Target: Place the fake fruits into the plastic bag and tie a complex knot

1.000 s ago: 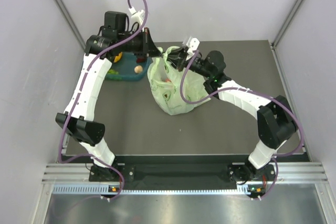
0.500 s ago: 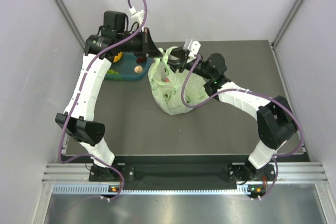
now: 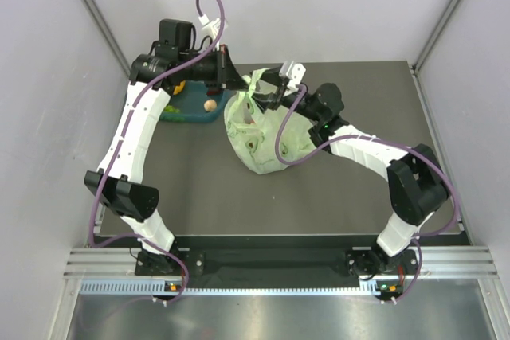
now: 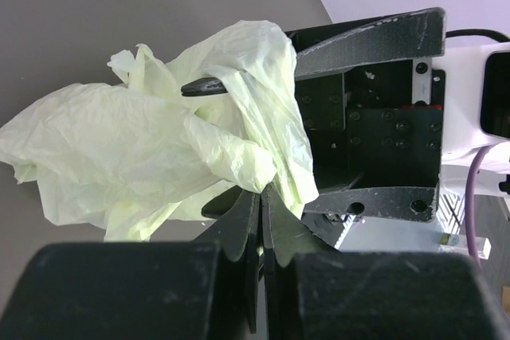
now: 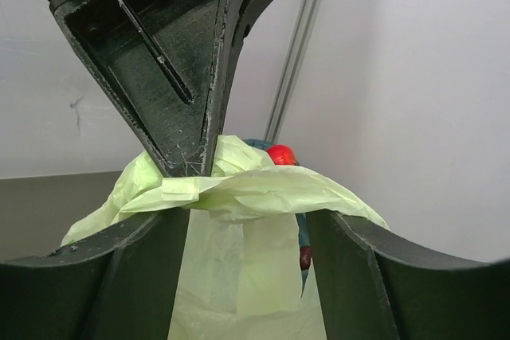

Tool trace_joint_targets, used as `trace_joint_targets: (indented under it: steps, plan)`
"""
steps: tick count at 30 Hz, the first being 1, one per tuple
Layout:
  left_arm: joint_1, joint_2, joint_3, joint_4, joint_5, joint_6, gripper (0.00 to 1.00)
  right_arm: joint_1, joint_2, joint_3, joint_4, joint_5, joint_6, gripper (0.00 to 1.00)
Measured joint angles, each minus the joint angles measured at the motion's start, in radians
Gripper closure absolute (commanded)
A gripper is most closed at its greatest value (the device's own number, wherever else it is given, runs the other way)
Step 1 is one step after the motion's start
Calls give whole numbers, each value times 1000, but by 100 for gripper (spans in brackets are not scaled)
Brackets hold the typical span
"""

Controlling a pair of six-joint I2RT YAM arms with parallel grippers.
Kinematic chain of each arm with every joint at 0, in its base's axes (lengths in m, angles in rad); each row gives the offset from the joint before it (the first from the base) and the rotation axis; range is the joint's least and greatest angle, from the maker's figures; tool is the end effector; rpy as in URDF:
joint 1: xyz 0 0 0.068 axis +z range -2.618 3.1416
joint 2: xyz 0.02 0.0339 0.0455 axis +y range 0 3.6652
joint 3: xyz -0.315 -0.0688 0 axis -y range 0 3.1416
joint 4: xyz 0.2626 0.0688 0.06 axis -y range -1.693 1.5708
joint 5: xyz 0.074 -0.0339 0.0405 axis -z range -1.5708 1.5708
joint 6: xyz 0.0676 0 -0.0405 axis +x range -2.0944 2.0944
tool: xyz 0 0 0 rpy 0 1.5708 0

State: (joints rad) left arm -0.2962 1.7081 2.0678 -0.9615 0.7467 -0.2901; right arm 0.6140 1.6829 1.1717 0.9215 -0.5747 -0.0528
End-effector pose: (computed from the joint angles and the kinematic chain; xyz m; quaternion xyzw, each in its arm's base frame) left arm 0.3593 -0.1577 0.5041 0.1724 0.8234 -0.4343 0.3219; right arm 0.3332 0.2798 0.4025 -0.3960 0.4192 0.3714 0.7276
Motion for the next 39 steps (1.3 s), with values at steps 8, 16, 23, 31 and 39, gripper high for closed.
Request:
trace_joint_targets:
  steps: [8, 16, 23, 31, 39]
  plan:
    - [2, -2, -29, 24, 38, -22, 97, 14, 43, 12, 25, 6, 9, 59]
    - [2, -15, -33, 43, 56, -25, 75, 26, 48, 23, 33, 22, 35, 100]
    - [29, -105, -166, 130, 63, -49, 50, 27, 40, 18, 30, 47, 39, 100]
    - [137, -258, -315, 319, 134, -125, 58, 25, -1, -32, 37, 64, 70, 100]
    - [145, -329, -483, 486, 191, -100, 73, 17, -34, -35, 10, 46, 143, 100]
